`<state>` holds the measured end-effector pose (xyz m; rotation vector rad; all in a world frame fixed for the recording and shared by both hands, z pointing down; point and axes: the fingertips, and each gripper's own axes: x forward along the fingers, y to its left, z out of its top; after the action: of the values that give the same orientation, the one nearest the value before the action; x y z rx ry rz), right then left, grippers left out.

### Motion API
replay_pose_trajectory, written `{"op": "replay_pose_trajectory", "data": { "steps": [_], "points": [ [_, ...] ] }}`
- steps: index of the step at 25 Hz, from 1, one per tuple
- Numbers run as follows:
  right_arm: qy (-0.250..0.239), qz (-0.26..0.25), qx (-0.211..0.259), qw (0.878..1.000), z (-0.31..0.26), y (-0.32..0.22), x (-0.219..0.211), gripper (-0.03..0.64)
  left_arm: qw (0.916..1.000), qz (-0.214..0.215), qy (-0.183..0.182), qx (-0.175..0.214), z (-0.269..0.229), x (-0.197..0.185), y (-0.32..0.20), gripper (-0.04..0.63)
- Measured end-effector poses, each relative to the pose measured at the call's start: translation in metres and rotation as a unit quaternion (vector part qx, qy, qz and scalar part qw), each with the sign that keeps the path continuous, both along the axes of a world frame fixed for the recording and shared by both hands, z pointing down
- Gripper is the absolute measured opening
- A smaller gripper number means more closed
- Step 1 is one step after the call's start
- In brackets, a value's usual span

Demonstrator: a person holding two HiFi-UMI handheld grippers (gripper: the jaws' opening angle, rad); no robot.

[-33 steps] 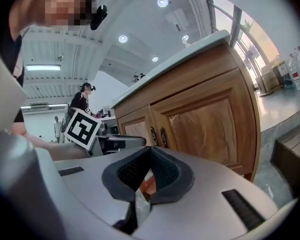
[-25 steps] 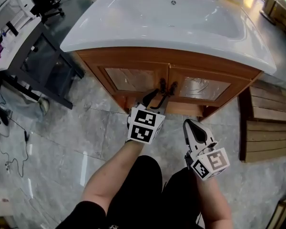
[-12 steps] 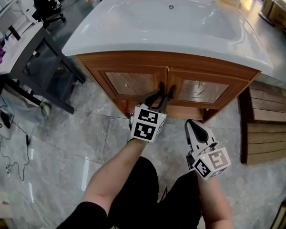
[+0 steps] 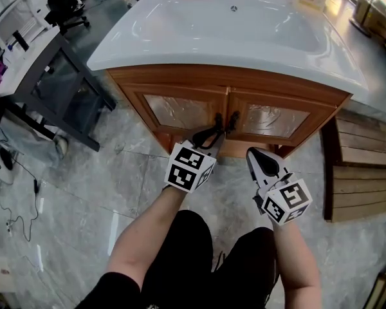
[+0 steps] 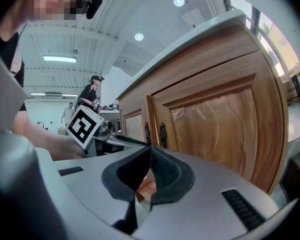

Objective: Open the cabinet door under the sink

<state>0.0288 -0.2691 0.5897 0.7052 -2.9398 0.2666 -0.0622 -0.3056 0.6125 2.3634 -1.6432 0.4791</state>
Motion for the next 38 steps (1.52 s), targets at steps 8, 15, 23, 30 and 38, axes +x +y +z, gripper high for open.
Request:
{"op": "replay_pose_trajectory", "data": {
  "steps": [8, 15, 23, 30, 38],
  "points": [
    [0.011, -0.03, 0.006, 0.999, 0.001, 0.001, -0.024, 0.067, 0.9995, 0.031, 0.007, 0.006, -0.001, 0.001, 0.027, 0.084],
    [0.008, -0.066, -0.005, 0.998, 0.003, -0.006, -0.054, 0.121, 0.9986, 0.049, 0.012, 0.012, -0.001, 0.002, 0.038, 0.084],
    [-0.019, -0.094, -0.018, 0.995, -0.002, -0.012, -0.076, 0.127, 0.998, 0.057, 0.02, 0.018, -0.001, 0.001, 0.038, 0.084],
    [-0.02, -0.114, -0.02, 0.993, 0.002, -0.018, -0.083, 0.137, 0.9974, 0.068, 0.019, 0.016, -0.002, 0.002, 0.038, 0.084],
    [0.004, -0.136, -0.007, 0.991, 0.0, -0.006, -0.092, 0.124, 0.9971, 0.073, 0.019, 0.014, -0.002, 0.002, 0.047, 0.084]
  ]
}}
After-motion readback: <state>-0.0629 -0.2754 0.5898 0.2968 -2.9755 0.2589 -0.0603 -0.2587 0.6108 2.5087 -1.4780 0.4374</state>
